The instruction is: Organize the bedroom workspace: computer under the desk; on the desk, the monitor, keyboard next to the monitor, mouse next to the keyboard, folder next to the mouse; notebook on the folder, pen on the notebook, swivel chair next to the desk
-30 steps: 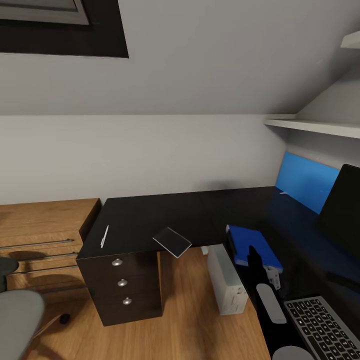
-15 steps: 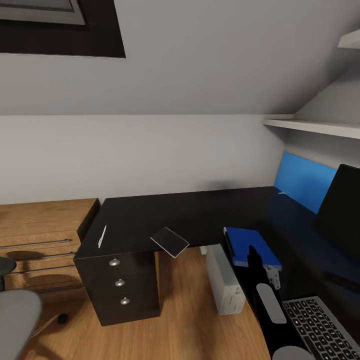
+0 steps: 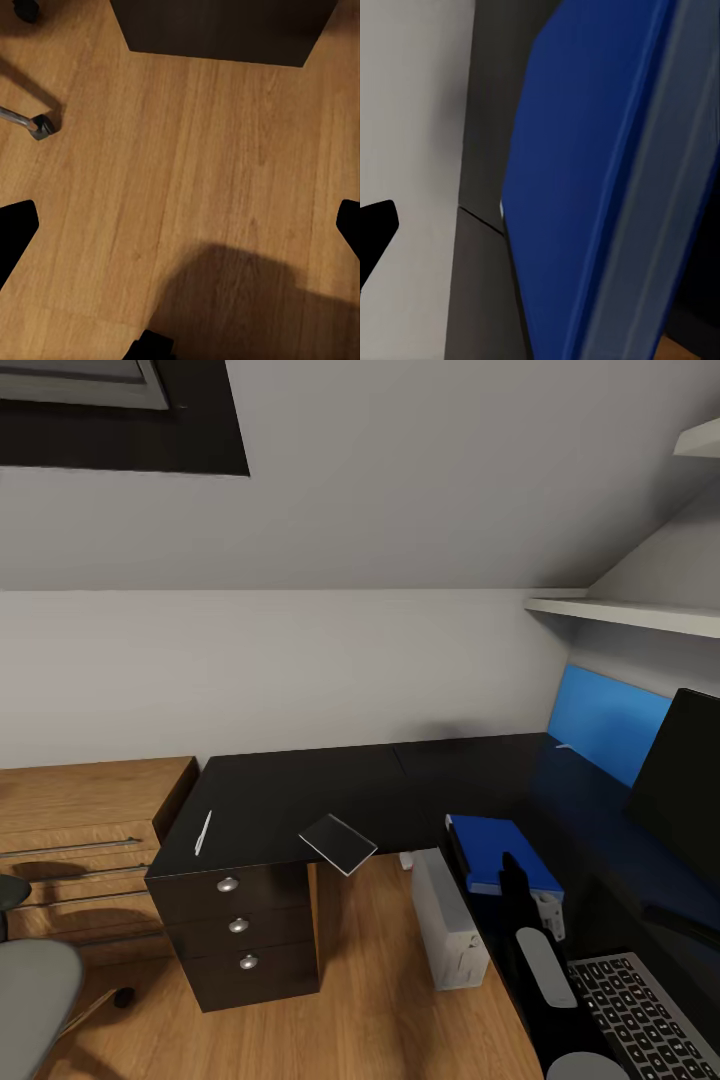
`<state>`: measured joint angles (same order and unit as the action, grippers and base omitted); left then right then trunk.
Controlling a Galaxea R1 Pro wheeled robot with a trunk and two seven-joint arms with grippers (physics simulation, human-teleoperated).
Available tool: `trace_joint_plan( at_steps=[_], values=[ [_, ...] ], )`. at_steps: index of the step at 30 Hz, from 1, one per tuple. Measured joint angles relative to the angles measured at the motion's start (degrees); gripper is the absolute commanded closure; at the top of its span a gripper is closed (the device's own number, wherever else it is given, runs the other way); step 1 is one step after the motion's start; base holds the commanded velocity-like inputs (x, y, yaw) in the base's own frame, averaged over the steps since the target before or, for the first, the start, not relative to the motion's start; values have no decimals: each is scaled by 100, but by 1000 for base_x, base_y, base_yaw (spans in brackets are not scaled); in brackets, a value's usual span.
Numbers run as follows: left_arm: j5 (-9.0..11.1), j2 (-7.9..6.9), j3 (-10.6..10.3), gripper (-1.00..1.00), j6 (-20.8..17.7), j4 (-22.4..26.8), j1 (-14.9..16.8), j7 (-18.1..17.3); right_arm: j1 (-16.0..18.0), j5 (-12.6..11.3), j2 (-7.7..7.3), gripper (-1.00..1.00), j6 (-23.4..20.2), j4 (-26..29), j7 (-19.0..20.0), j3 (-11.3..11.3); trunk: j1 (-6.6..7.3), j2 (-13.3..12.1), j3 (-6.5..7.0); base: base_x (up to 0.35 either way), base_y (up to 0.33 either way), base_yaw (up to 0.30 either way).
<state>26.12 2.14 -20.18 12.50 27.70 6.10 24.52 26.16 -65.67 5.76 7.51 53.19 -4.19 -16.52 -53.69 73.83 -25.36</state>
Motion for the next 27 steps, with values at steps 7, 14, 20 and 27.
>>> trace_joint_plan(
  at_steps=[7, 14, 20, 27],
  values=[
    [-1, -2, 0, -100, 0, 0, 0, 0, -2, -2, 2, -100, -3, 1, 0, -58, -1, 0, 0, -48, 0, 0],
    [0, -4, 0, -100, 0, 0, 0, 0, 0, -2, 2, -100, -4, 1, 3, -53, 0, 0, 0, -55, 0, 0],
    [0, -4, 0, -100, 0, 0, 0, 1, 0, -2, 2, -100, -4, 1, 8, -52, 0, 0, 0, -2, 0, 0],
    [8, -1, 0, -100, -2, 0, 0, 7, 0, 20, 21, -100, 1, 37, 52, 105, 0, 0, 0, 0, 0, 0]
  ],
)
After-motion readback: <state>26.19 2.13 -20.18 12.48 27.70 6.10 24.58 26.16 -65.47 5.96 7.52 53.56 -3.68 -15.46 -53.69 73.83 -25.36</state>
